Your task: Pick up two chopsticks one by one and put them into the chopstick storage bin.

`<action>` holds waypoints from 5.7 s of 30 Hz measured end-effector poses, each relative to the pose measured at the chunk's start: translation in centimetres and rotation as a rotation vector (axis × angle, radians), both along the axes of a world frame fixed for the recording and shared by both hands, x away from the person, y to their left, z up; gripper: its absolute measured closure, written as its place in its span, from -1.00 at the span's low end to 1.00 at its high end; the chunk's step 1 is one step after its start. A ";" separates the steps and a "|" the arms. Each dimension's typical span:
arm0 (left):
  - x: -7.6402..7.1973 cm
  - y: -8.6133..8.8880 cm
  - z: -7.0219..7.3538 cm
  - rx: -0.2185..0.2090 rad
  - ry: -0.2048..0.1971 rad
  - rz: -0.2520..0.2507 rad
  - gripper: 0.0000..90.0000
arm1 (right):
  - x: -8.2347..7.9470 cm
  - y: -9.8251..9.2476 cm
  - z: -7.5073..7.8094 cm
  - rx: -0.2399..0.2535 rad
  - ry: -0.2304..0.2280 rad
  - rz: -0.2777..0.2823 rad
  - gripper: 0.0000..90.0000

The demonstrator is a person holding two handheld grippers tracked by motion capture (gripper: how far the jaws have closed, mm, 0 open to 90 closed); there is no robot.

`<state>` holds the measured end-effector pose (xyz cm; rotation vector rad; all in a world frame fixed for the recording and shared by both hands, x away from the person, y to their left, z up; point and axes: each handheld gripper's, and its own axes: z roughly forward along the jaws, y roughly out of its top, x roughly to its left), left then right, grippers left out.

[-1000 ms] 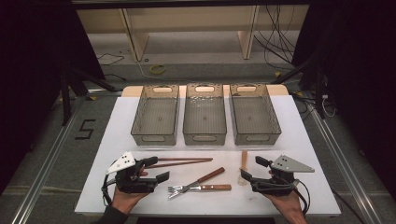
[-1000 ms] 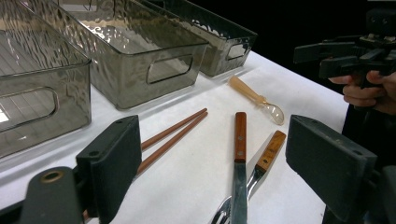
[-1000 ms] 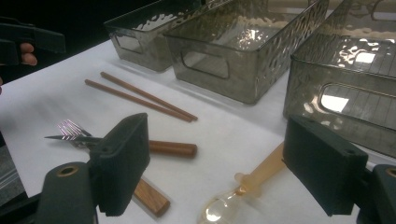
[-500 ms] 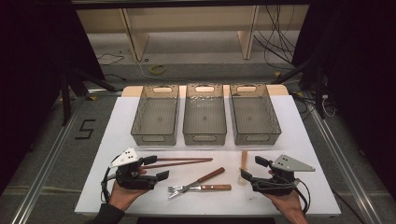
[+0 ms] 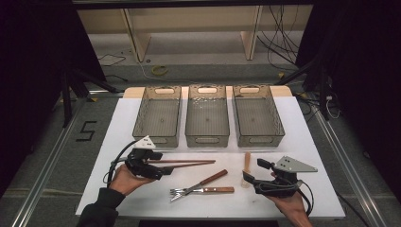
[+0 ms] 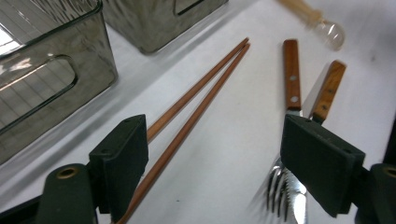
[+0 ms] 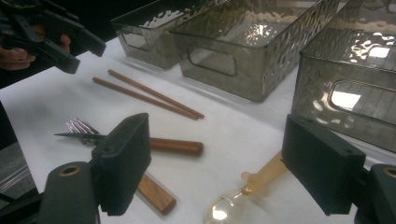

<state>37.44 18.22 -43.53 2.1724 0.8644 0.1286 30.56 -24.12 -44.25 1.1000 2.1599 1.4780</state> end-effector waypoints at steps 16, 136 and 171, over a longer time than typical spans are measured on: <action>3.4 -1.3 -0.8 0.181 0.097 -0.130 -0.22 | 0.1 0.1 -0.1 -0.016 0.010 0.023 -0.44; 7.7 2.2 5.3 0.011 -0.101 0.085 0.86 | 0.2 0.4 -0.3 -0.045 0.026 0.051 -0.41; 14.5 3.9 4.7 0.080 -0.070 0.271 0.86 | 0.2 0.4 -0.4 -0.047 0.036 0.058 -0.41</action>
